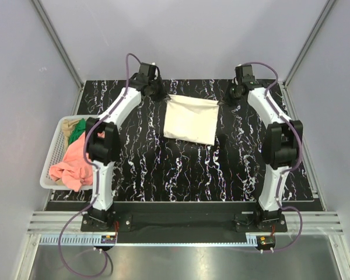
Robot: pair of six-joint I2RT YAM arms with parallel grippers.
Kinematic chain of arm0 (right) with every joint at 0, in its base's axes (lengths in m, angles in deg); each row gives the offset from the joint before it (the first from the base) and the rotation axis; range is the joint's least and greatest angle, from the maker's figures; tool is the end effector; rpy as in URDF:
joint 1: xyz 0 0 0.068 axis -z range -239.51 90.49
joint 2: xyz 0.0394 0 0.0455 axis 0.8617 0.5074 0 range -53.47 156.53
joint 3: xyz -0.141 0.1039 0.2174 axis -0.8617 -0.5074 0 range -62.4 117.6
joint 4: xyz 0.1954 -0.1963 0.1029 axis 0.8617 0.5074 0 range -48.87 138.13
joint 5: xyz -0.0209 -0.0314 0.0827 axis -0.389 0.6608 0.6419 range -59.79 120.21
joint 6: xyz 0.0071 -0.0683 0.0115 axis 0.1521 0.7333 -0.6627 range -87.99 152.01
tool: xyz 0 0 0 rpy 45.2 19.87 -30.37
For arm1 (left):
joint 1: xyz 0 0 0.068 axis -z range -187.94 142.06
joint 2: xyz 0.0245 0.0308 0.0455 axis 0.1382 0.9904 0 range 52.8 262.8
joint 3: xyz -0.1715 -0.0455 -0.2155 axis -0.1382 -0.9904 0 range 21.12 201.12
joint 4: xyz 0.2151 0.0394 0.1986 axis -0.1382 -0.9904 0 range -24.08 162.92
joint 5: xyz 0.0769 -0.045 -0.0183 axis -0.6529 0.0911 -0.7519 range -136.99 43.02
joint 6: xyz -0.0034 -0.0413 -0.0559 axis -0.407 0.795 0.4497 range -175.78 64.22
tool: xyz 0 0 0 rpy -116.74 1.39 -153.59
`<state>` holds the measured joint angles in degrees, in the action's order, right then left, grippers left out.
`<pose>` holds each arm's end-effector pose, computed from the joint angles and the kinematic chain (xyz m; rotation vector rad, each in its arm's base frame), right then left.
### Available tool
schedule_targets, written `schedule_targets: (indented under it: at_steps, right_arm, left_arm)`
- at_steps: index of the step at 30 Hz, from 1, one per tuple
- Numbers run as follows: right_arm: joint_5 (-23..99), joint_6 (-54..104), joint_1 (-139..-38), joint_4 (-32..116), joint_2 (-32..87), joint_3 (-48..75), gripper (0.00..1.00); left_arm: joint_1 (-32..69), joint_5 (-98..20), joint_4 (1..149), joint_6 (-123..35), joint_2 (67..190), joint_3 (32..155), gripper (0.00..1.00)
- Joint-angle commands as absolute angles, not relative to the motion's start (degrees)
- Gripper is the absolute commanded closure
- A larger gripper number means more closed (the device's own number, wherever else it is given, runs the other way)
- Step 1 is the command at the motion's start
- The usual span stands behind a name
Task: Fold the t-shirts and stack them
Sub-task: Fold the tshirt
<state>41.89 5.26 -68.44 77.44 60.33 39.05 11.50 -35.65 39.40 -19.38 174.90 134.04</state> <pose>0.4941 0.0892 0.2624 0.2875 2.4494 0.5248 0.5111 -0.1923 0.2693 -0.2515 2.3964 -0.7046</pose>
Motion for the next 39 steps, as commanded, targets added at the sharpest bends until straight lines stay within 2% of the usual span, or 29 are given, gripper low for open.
schedule_targets:
  at_steps: [1, 8, 9, 11, 12, 13, 16, 25, 30, 33, 36, 39]
  right_arm:
    - [42.42, 6.7, -67.16, 76.29, 64.82, 44.99, 0.95]
    - [39.88, 4.68, -66.02, 75.59, 73.88, 51.15, 0.97]
    - [39.79, 4.85, -65.93, 75.41, 74.24, 51.59, 0.99]
    - [38.03, 5.11, -65.58, 74.71, 75.38, 52.03, 1.0]
    - [37.59, 5.03, -65.4, 74.53, 75.73, 52.55, 1.0]
    - [36.46, 4.85, -65.14, 74.44, 75.82, 52.47, 1.0]
    - [34.95, 4.23, -64.43, 72.78, 74.95, 50.72, 1.0]
    - [36.35, -0.42, -61.89, 60.92, 71.53, 38.42, 1.0]
    - [41.28, -0.25, -61.53, 58.62, 71.87, 39.64, 1.0]
    - [42.16, -0.69, -61.53, 58.79, 71.6, 39.2, 1.0]
    - [42.86, -1.04, -61.36, 58.88, 71.08, 38.93, 1.0]
    - [44.09, -1.83, -61.36, 58.79, 70.29, 39.2, 1.0]
  left_arm:
    - [9.38, -31.53, 43.56, -21.24, 180.58, 139.76, 0.94]
    - [7.09, -21.33, 54.17, -20.54, 190.87, 147.07, 0.94]
    - [6.91, -21.15, 55.59, -20.71, 191.22, 146.98, 1.0]
    - [6.91, -19.05, 60.25, -21.24, 192.63, 147.33, 1.0]
    - [6.82, -17.64, 61.74, -21.16, 193.33, 147.94, 0.96]
    - [6.82, -16.76, 62.72, -20.89, 194.03, 148.73, 0.78]
    - [6.73, -15.43, 66.58, -19.31, 195.36, 148.65, 0.67]
    - [6.91, -23.33, 66.95, -23.79, 184.04, 133.11, 0.62]
    - [7.87, -25.72, 67.99, -23.79, 174.99, 114.31, 0.63]
    - [8.84, -26.06, 74.49, -24.49, 169.88, 104.46, 0.62]
    - [9.28, -20.54, 77.84, -24.85, 170.13, 103.91, 0.62]
    - [10.16, -20.26, 76.35, -24.58, 173.29, 105.93, 0.62]
